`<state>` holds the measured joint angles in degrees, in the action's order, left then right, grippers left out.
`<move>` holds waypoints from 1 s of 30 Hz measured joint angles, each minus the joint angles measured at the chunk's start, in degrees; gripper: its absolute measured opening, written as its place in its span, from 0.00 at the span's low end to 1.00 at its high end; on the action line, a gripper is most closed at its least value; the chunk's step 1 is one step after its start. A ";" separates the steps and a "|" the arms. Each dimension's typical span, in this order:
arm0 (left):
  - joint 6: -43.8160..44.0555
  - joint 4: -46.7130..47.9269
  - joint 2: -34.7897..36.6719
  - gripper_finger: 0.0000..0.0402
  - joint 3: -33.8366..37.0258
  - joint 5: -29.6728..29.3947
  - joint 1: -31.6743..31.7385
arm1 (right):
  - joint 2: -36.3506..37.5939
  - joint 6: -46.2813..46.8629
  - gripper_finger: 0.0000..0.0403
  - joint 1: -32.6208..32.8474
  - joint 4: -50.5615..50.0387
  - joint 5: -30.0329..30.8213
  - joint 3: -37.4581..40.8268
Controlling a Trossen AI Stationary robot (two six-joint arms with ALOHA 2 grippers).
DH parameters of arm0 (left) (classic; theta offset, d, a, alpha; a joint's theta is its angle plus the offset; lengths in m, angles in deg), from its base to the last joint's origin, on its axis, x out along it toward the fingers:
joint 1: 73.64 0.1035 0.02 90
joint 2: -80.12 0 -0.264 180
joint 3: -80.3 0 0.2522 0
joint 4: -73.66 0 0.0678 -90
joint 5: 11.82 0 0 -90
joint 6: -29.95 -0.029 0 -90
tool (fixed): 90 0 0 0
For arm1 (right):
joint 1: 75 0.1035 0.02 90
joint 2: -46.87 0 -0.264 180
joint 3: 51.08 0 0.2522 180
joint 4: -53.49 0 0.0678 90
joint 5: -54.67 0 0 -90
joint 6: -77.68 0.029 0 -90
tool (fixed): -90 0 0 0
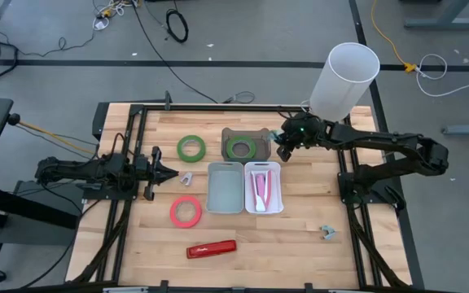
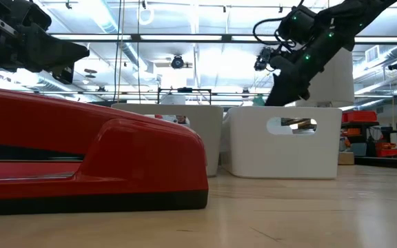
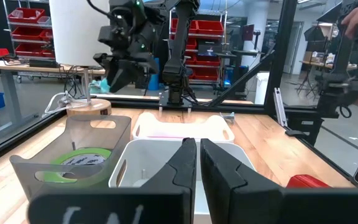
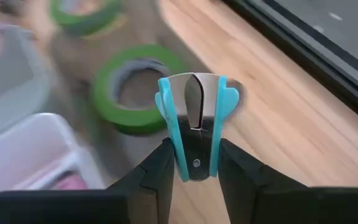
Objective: Pick and place Stapler, Stapler remover, tape
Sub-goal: Put the light blue staple remover in the gray bin
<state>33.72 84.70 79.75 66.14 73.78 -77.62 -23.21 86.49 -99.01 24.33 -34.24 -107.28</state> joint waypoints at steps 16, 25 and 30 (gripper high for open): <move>0.00 0.00 0.01 0.07 0.00 0.01 0.00 | 0.00 -5.42 0.28 3.56 13.10 -14.14 -0.19; 0.03 0.00 0.00 0.07 0.00 0.01 0.02 | -1.72 -7.78 0.28 6.51 11.16 -14.07 -7.65; 0.02 0.00 0.01 0.07 0.00 0.00 0.00 | -5.30 -7.54 0.28 8.78 11.04 -14.02 -13.13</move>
<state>33.74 84.70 79.76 66.14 73.78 -77.62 -28.52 78.95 -90.23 35.37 -48.26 -120.41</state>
